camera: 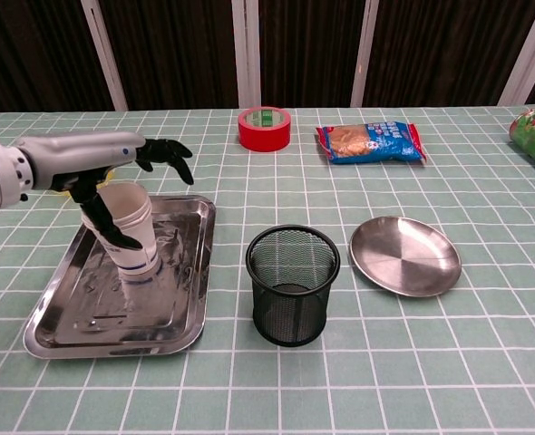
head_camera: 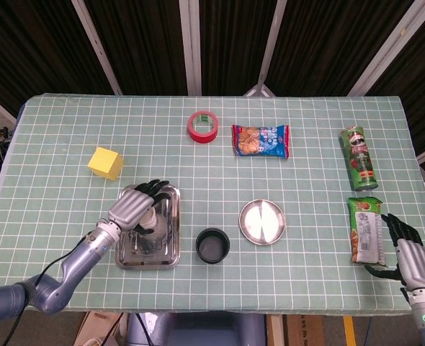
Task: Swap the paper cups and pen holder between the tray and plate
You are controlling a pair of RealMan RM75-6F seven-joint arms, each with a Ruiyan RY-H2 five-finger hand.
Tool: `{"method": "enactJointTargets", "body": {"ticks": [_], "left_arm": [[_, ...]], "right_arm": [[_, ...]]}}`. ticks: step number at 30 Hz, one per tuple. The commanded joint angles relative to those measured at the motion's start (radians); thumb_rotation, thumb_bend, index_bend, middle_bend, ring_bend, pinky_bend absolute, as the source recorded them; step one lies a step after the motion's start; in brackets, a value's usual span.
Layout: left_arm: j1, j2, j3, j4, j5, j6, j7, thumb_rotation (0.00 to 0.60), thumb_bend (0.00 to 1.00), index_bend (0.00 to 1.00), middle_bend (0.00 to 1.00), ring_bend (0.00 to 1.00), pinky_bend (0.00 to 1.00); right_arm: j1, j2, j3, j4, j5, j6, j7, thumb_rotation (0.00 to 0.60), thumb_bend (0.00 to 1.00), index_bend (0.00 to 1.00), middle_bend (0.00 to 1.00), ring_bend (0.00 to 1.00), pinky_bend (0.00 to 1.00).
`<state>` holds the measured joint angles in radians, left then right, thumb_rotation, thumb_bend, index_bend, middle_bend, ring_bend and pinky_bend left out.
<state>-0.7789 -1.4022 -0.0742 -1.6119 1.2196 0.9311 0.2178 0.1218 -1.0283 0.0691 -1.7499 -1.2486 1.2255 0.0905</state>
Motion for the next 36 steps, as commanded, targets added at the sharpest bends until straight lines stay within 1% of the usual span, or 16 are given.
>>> {"method": "enactJointTargets", "body": {"ticks": [1, 3, 4, 6, 7, 9, 11, 12, 14, 16, 18, 21, 23, 27, 31, 36], "left_arm": [[0.024, 0.056, -0.017, -0.104, 0.025, 0.079, 0.045, 0.600, 0.07, 0.22, 0.00, 0.00, 0.13], [0.060, 0.098, -0.016, -0.177, 0.068, 0.160, 0.059, 0.600, 0.07, 0.22, 0.00, 0.00, 0.13], [0.095, 0.129, -0.006, -0.222, 0.108, 0.228, 0.075, 0.600, 0.07, 0.22, 0.00, 0.00, 0.13], [0.184, 0.185, 0.038, -0.284, 0.198, 0.374, 0.107, 0.600, 0.07, 0.22, 0.00, 0.00, 0.13], [0.232, 0.207, 0.067, -0.294, 0.240, 0.442, 0.120, 0.600, 0.07, 0.22, 0.00, 0.00, 0.13], [0.313, 0.232, 0.114, -0.286, 0.297, 0.547, 0.133, 0.600, 0.07, 0.22, 0.00, 0.00, 0.13], [0.399, 0.244, 0.163, -0.247, 0.340, 0.644, 0.109, 0.600, 0.07, 0.22, 0.00, 0.00, 0.13], [0.436, 0.244, 0.182, -0.221, 0.349, 0.678, 0.079, 0.600, 0.07, 0.22, 0.00, 0.00, 0.13], [0.483, 0.235, 0.203, -0.167, 0.359, 0.718, 0.018, 0.600, 0.07, 0.22, 0.00, 0.00, 0.13], [0.525, 0.219, 0.216, -0.105, 0.360, 0.746, -0.055, 0.600, 0.07, 0.21, 0.00, 0.00, 0.13], [0.551, 0.205, 0.217, -0.058, 0.356, 0.758, -0.121, 0.600, 0.07, 0.21, 0.00, 0.00, 0.13], [0.561, 0.202, 0.203, -0.030, 0.360, 0.760, -0.170, 0.600, 0.07, 0.21, 0.00, 0.00, 0.13], [0.569, 0.199, 0.194, -0.014, 0.366, 0.764, -0.171, 0.600, 0.07, 0.21, 0.00, 0.00, 0.13], [0.579, 0.196, 0.173, -0.004, 0.351, 0.756, -0.184, 0.600, 0.07, 0.21, 0.00, 0.00, 0.13], [0.588, 0.192, 0.150, 0.004, 0.338, 0.756, -0.187, 0.600, 0.07, 0.21, 0.00, 0.00, 0.13], [0.604, 0.190, 0.124, 0.016, 0.331, 0.763, -0.210, 0.600, 0.07, 0.21, 0.00, 0.00, 0.13]], "right_arm": [[0.001, 0.001, -0.002, 0.001, -0.006, -0.001, -0.003, 0.600, 0.00, 0.00, 0.00, 0.02, 0.00], [0.004, 0.001, -0.006, 0.006, -0.016, -0.004, -0.006, 0.600, 0.00, 0.00, 0.00, 0.02, 0.00], [0.006, 0.000, -0.008, 0.010, -0.027, -0.006, -0.009, 0.600, 0.00, 0.00, 0.00, 0.02, 0.00], [0.012, -0.007, -0.014, 0.020, -0.055, -0.008, -0.008, 0.600, 0.00, 0.00, 0.00, 0.02, 0.00], [0.016, -0.011, -0.017, 0.025, -0.076, -0.007, -0.006, 0.600, 0.00, 0.00, 0.00, 0.02, 0.00], [0.025, -0.022, -0.024, 0.036, -0.135, 0.004, 0.004, 0.600, 0.00, 0.00, 0.00, 0.02, 0.00], [0.051, -0.033, -0.031, 0.046, -0.218, 0.004, 0.007, 0.600, 0.00, 0.00, 0.00, 0.02, 0.00], [0.069, -0.035, -0.032, 0.044, -0.251, -0.005, 0.002, 0.600, 0.00, 0.00, 0.00, 0.02, 0.00], [0.106, -0.036, -0.030, 0.026, -0.311, -0.023, -0.015, 0.600, 0.00, 0.00, 0.00, 0.02, 0.00], [0.156, -0.040, -0.027, -0.012, -0.376, -0.054, -0.044, 0.600, 0.00, 0.00, 0.00, 0.02, 0.00], [0.210, -0.054, -0.022, -0.057, -0.431, -0.099, -0.075, 0.600, 0.00, 0.00, 0.00, 0.02, 0.00], [0.284, -0.084, -0.016, -0.123, -0.469, -0.184, -0.118, 0.600, 0.00, 0.00, 0.00, 0.02, 0.00], [0.334, -0.116, -0.005, -0.161, -0.466, -0.251, -0.157, 0.600, 0.00, 0.00, 0.00, 0.02, 0.00], [0.412, -0.193, 0.032, -0.190, -0.406, -0.357, -0.245, 0.600, 0.00, 0.00, 0.00, 0.02, 0.00], [0.479, -0.277, 0.071, -0.184, -0.288, -0.449, -0.321, 0.600, 0.00, 0.00, 0.00, 0.02, 0.00], [0.537, -0.364, 0.083, -0.168, -0.195, -0.496, -0.409, 0.600, 0.00, 0.00, 0.00, 0.02, 0.00]]}}
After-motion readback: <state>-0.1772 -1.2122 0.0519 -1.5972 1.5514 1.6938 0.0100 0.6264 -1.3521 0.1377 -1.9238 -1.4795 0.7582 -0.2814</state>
